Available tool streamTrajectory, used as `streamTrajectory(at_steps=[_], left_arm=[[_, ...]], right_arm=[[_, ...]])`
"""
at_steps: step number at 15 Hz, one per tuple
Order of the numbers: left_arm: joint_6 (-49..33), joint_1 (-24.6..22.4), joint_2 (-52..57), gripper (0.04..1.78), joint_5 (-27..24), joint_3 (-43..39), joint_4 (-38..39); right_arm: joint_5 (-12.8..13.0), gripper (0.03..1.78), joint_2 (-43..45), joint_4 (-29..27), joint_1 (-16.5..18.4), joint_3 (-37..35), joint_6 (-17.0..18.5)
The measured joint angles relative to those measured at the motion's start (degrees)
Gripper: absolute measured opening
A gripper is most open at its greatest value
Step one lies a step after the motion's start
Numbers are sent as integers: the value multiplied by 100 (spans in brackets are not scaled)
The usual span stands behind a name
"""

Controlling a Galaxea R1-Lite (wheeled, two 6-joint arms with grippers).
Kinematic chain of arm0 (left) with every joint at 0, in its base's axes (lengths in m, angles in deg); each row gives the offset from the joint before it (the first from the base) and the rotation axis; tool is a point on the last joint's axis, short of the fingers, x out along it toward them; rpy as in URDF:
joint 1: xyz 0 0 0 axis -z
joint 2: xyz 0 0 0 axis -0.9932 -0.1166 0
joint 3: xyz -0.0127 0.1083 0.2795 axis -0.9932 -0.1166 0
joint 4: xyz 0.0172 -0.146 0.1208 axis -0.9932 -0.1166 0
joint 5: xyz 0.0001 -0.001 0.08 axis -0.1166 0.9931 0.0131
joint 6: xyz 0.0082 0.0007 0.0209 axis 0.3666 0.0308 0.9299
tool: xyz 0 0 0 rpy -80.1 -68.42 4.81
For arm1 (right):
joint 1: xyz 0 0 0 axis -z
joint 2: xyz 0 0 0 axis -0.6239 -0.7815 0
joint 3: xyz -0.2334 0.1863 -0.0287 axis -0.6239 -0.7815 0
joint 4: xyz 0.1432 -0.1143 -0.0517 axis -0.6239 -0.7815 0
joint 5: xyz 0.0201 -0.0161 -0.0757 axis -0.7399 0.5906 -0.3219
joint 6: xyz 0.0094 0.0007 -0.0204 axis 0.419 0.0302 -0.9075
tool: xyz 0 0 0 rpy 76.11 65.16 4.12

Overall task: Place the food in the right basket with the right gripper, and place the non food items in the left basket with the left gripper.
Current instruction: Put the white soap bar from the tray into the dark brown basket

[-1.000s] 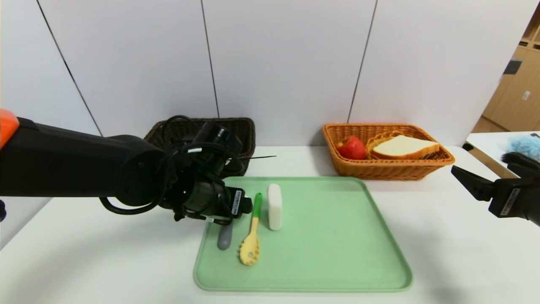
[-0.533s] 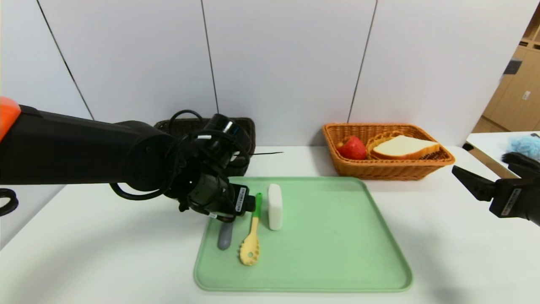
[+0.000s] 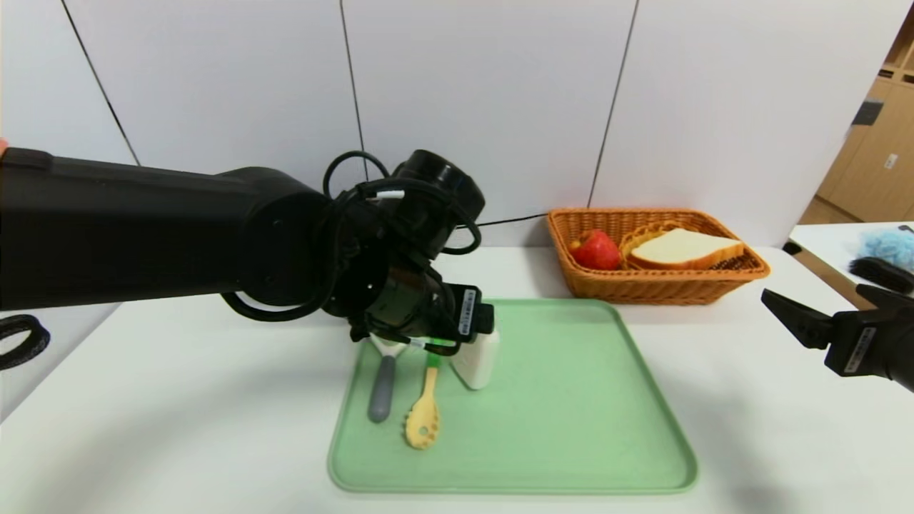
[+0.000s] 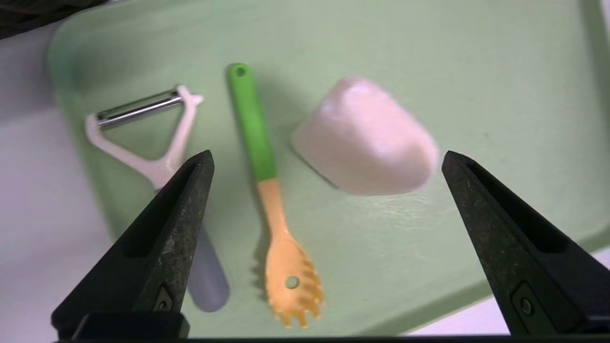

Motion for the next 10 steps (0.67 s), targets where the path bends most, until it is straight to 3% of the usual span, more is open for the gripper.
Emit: streamTrajectory(at_steps=[10], left_arm=[[-39, 243, 33, 169, 169, -278, 157]], right_arm=[[11, 169, 2, -4, 0, -11, -146]])
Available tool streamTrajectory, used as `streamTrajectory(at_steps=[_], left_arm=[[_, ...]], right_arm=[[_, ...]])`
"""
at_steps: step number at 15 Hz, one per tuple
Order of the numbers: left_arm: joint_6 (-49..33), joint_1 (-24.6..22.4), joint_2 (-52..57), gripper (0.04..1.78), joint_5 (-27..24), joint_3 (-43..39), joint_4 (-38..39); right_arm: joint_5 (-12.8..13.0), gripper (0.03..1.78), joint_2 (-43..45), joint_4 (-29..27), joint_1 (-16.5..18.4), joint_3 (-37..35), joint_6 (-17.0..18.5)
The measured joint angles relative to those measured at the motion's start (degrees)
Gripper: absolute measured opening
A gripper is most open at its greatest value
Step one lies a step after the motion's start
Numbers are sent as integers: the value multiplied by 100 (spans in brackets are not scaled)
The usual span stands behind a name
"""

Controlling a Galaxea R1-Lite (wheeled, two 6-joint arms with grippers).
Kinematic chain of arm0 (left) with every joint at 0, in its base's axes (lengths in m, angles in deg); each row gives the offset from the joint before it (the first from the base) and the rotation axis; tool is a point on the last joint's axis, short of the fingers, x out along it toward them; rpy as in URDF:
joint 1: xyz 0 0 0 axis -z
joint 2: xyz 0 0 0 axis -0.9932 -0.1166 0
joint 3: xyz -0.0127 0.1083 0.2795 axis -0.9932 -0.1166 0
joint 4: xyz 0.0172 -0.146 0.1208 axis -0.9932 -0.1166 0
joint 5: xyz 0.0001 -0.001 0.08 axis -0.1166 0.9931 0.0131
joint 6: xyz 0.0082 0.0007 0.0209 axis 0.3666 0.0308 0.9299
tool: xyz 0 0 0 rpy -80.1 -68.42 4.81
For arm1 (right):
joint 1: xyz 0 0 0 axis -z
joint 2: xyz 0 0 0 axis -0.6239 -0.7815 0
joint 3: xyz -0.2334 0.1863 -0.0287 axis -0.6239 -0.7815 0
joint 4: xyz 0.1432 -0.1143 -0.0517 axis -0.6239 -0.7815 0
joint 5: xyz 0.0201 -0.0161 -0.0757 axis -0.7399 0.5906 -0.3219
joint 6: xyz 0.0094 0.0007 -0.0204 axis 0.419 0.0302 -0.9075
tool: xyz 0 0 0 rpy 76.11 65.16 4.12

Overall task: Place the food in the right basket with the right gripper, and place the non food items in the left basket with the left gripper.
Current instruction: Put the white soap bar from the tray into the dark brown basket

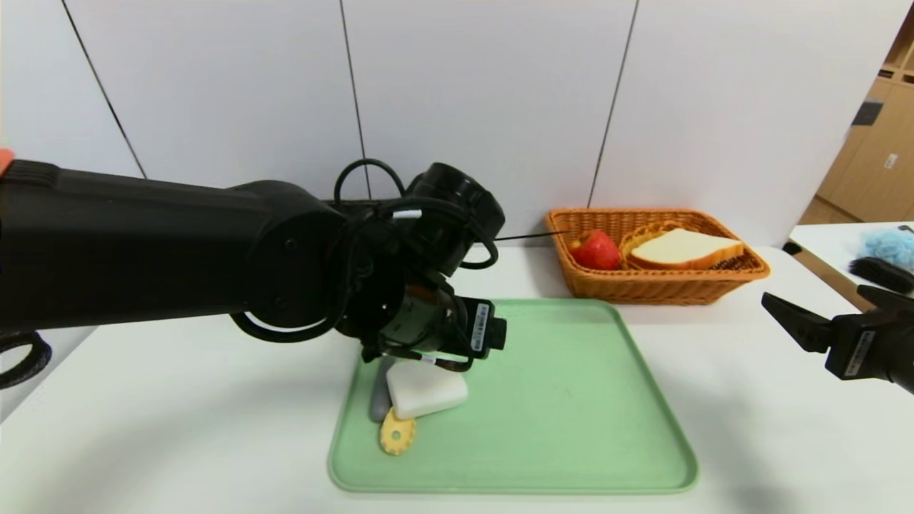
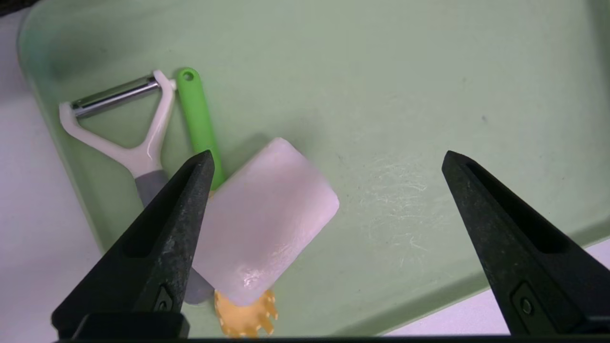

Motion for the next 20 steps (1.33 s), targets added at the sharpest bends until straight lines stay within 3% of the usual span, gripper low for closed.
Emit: streamTrajectory(at_steps=[6, 14, 20], left_arm=[[130, 44, 35, 169, 105, -606, 157], [2681, -195, 13, 169, 68, -913, 163], [3155, -228, -113, 169, -191, -945, 128]], right_arm=[[-11, 169, 0, 9, 0, -79, 0], [-9, 169, 11, 17, -9, -151, 15], [-9, 169, -6, 11, -9, -132, 26]])
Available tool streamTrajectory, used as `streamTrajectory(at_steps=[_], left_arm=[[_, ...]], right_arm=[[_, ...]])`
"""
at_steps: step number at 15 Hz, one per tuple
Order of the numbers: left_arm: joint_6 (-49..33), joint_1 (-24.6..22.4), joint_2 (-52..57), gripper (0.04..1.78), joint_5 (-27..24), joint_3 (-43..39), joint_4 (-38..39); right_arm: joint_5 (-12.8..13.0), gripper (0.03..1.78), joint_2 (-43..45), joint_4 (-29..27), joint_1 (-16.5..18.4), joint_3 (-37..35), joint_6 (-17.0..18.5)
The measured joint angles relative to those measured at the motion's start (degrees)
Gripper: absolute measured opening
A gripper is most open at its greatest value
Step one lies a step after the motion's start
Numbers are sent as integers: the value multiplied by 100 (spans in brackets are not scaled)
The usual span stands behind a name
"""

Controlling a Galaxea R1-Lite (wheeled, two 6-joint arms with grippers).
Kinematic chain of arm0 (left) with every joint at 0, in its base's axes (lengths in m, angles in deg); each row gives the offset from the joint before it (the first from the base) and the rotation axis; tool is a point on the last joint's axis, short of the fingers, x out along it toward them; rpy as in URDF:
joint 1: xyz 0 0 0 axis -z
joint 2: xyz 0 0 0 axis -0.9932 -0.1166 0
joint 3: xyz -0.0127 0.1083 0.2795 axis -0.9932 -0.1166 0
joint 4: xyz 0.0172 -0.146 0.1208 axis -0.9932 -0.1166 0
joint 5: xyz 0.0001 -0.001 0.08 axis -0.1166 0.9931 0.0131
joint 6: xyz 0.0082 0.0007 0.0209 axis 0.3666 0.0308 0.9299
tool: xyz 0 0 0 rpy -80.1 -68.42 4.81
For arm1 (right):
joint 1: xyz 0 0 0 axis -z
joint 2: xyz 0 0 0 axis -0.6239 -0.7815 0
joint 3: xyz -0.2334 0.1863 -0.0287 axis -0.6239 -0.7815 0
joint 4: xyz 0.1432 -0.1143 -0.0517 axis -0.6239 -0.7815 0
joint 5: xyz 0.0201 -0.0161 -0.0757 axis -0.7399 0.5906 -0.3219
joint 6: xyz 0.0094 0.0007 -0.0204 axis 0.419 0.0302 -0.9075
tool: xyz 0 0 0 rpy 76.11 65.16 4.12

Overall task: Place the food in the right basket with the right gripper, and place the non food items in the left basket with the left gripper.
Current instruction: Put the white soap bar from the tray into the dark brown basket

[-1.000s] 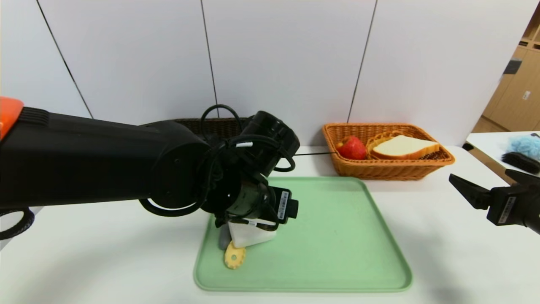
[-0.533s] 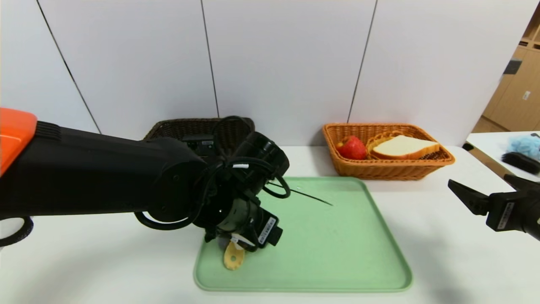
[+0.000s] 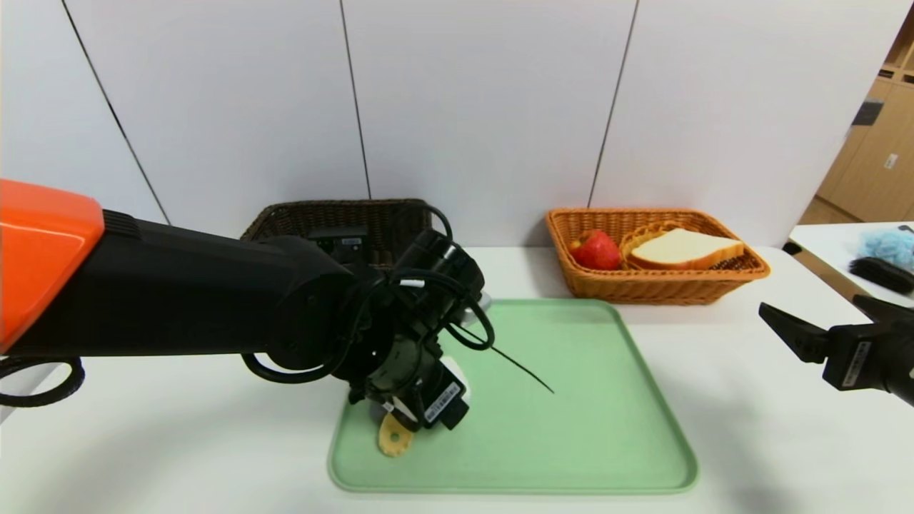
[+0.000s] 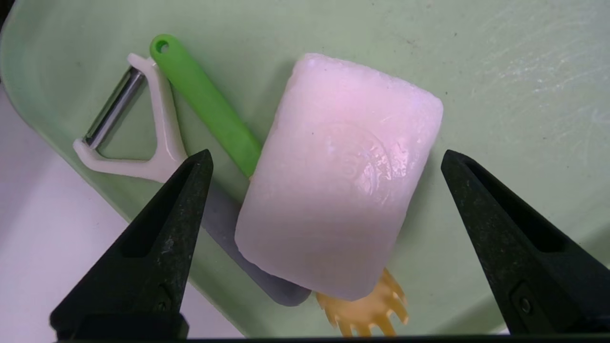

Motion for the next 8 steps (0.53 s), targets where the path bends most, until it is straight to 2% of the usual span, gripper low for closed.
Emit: streamTrajectory(at_steps=[5, 6, 8], left_arm=[[107, -4, -22, 169, -157, -65, 0], [124, -4, -22, 161, -154, -84, 7], [124, -4, -22, 127, -146, -111, 11]], right_arm=[[2, 170, -41, -2, 0, 6, 7], [0, 170, -44, -2, 0, 9, 10], [-2, 170, -49, -5, 0, 9, 10]])
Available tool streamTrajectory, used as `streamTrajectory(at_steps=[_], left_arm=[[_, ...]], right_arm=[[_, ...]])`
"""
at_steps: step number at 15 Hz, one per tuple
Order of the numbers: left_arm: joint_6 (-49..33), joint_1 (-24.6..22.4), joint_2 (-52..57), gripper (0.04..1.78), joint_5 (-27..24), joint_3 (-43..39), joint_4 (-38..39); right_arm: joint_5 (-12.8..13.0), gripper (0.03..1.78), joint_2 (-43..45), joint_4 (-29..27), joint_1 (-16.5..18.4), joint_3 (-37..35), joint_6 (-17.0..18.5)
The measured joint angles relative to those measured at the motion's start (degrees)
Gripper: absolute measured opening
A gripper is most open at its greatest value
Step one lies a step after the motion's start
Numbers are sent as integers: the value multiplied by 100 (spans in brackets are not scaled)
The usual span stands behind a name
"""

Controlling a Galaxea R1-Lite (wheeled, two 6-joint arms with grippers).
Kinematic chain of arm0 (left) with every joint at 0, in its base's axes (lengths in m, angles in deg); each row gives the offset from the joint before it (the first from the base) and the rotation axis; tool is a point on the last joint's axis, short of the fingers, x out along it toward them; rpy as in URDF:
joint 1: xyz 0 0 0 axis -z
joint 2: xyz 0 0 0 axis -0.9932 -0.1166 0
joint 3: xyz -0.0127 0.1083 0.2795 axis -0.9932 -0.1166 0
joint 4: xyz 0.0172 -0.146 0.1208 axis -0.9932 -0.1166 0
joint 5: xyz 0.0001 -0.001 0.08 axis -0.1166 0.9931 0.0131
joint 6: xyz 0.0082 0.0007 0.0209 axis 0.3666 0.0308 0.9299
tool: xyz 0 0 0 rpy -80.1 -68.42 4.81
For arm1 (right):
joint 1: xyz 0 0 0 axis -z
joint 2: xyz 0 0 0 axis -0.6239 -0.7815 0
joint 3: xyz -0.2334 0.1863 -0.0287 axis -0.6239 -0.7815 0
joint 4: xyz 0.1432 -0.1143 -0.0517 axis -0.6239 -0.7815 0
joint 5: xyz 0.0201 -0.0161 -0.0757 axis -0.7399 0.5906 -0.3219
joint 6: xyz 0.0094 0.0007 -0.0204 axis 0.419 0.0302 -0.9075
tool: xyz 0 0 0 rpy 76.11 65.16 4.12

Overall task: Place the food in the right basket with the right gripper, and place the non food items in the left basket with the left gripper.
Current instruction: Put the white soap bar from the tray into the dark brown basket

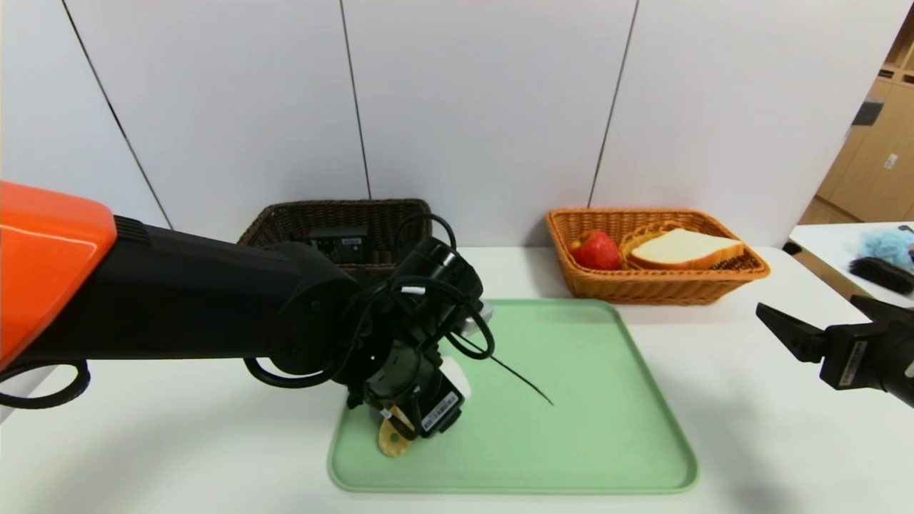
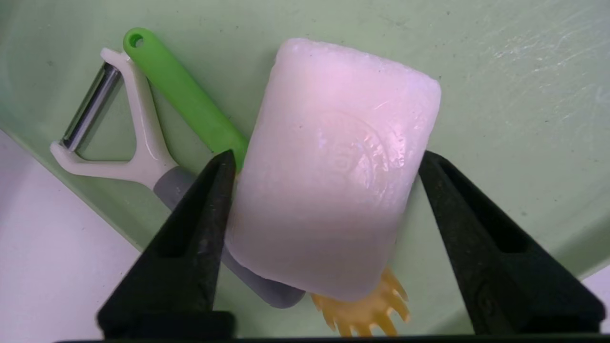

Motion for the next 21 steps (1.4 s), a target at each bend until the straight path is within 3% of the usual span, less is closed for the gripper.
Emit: streamTrajectory(at_steps=[2, 3, 9, 15, 18, 21], left_arm=[[-2, 0, 2, 103, -2, -24, 10], [-2, 0, 6, 100, 0, -35, 18], [-15, 0, 85, 98, -7, -50, 49], [-105, -35, 601, 98, 12, 229, 805], [-439, -363, 909, 98, -18, 279, 1330], [-522, -1104, 1080, 97, -344, 396, 1435]], right_arm=[[5, 170, 0, 5, 0, 0, -2], [2, 170, 2, 11, 0, 0, 0], [2, 170, 2, 11, 2, 2, 9], [5, 170, -11, 5, 9, -26, 17], [11, 170, -30, 6, 9, -26, 28], [9, 170, -37, 2, 9, -52, 28]])
